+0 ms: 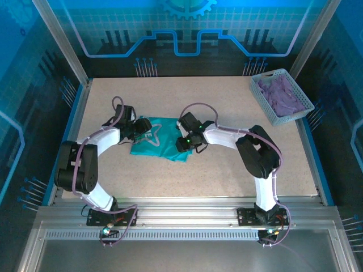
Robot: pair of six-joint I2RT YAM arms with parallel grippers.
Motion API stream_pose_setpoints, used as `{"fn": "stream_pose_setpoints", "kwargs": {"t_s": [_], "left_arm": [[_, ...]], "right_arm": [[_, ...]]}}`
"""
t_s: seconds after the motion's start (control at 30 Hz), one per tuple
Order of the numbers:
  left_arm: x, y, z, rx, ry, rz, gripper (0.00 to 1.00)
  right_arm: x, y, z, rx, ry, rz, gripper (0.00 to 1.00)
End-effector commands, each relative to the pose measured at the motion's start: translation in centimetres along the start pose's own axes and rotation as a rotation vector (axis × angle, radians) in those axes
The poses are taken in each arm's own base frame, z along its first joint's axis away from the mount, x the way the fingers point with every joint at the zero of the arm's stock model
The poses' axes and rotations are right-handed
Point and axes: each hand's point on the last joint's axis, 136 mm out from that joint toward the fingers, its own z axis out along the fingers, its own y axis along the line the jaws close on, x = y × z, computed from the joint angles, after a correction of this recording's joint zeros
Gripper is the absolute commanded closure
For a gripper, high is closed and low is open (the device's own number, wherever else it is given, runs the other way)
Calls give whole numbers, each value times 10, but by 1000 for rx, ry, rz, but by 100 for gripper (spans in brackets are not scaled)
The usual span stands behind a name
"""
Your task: Fold the inside-out t-shirt
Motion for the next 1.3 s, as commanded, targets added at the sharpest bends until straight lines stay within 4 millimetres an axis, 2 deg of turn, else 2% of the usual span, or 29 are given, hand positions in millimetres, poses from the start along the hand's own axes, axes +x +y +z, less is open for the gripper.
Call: {"fn": "stream_pose_setpoints", "kwargs": {"t_s": [0.0,0.1,0.17,0.27,0.37,0.43,0.47,0.5,0.57,0.63,0.73,0.8,0.83,0.93,1.0,1.07,1.17,1.27], "left_arm": [[18,13,5,-22,57,28,40],[60,11,6,10,164,68,40],[97,-1,4,37,235,122,40],[163,-27,-4,75,321,214,40],[227,-81,-20,228,388,304,40],[251,-123,-35,346,423,365,40],[254,-137,-41,388,429,383,39],[252,-150,-48,431,424,397,39],[233,-160,-53,459,355,429,39],[195,-157,-50,442,270,418,38],[121,-137,-34,394,156,323,33],[84,-125,-22,354,86,320,28],[67,-116,-13,308,66,328,26],[37,-99,13,243,78,343,22],[29,-97,26,239,105,358,20],[27,-103,34,251,130,404,20],[30,-109,48,276,187,442,19],[38,-105,62,268,242,458,19]], "right_arm": [[-6,-27,1,45,33,63,66],[-17,-44,0,74,38,73,66],[-25,-52,-2,72,37,72,66],[-39,-65,-14,94,19,51,65],[-52,-85,-43,115,-44,66,63],[-55,-104,-71,117,-95,113,58],[-54,-112,-82,119,-113,135,56],[-50,-120,-93,125,-130,160,52],[-39,-133,-111,140,-156,197,44],[-30,-138,-119,144,-179,210,35],[-24,-133,-110,119,-155,202,28],[-22,-134,-100,126,-130,201,26],[-21,-137,-96,129,-122,209,24],[-17,-133,-81,105,-90,222,20],[-12,-129,-71,110,-62,215,18],[-9,-124,-60,117,-38,204,18],[-6,-122,-42,118,-7,209,17],[-5,-118,-29,116,10,213,18]]}}
